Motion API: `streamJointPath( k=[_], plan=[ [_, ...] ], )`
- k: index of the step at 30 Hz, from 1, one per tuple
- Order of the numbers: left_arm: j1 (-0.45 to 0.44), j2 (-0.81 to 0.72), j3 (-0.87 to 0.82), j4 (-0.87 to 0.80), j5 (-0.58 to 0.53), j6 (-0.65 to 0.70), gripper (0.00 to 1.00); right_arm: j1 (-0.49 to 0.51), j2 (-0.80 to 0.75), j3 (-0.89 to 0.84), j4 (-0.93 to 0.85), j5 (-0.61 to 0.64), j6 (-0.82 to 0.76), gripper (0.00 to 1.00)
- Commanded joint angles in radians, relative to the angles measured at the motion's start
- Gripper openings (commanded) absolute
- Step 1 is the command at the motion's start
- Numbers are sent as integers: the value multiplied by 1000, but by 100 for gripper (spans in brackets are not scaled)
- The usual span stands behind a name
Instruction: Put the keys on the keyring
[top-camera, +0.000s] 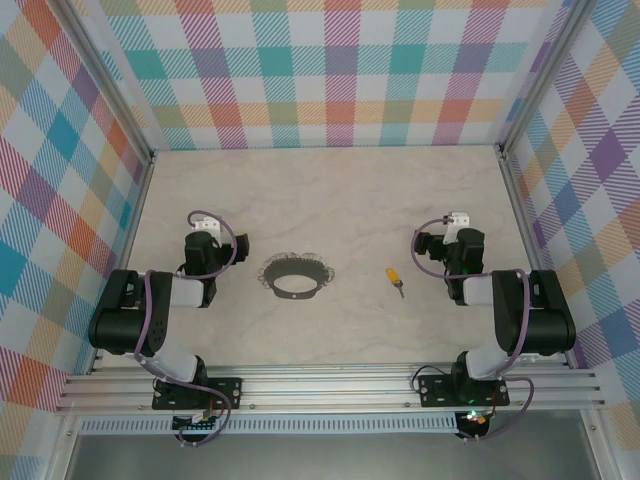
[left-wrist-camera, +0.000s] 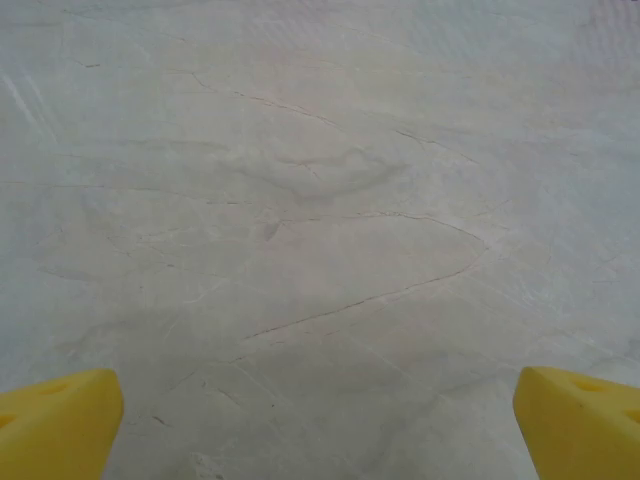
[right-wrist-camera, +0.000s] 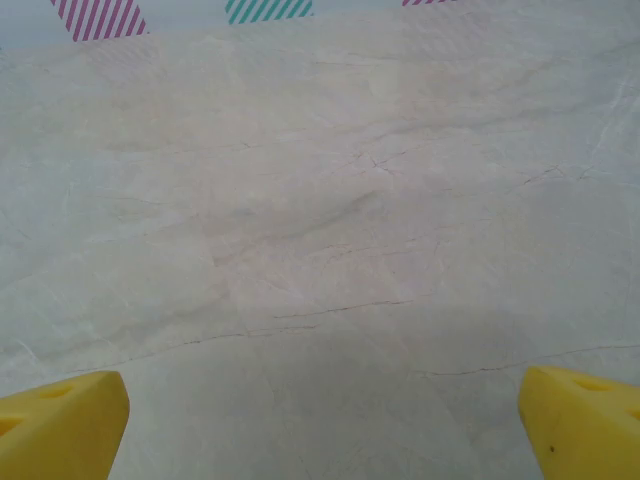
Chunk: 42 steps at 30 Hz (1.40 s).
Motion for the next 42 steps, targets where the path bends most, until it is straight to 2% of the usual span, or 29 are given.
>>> streamJointPath(
  k=[1,26,29,33,37,40,42],
  plan=[
    [6,-8,4,13,7,1,100,-1,-12,11,16,-17,-21,100],
    [6,-13,5,8,17,2,100,-3,-31,19,-10,-19,-19,100],
    [0,-72,50,-118,14,10,100,-2,-158,88,-247,-5,-17,100],
    [-6,-151,95,-265,-28,-12,100,-3,-266,164,-439,5,73,100],
    [-41,-240,173,-467,-60,-51,100,-8,-326,257,-674,82,354,100],
    [-85,-294,271,-655,-90,-147,100,-12,-348,288,-737,-64,390,100],
    [-110,-316,342,-786,-91,-259,100,-7,-361,286,-750,-193,438,98]
  ],
)
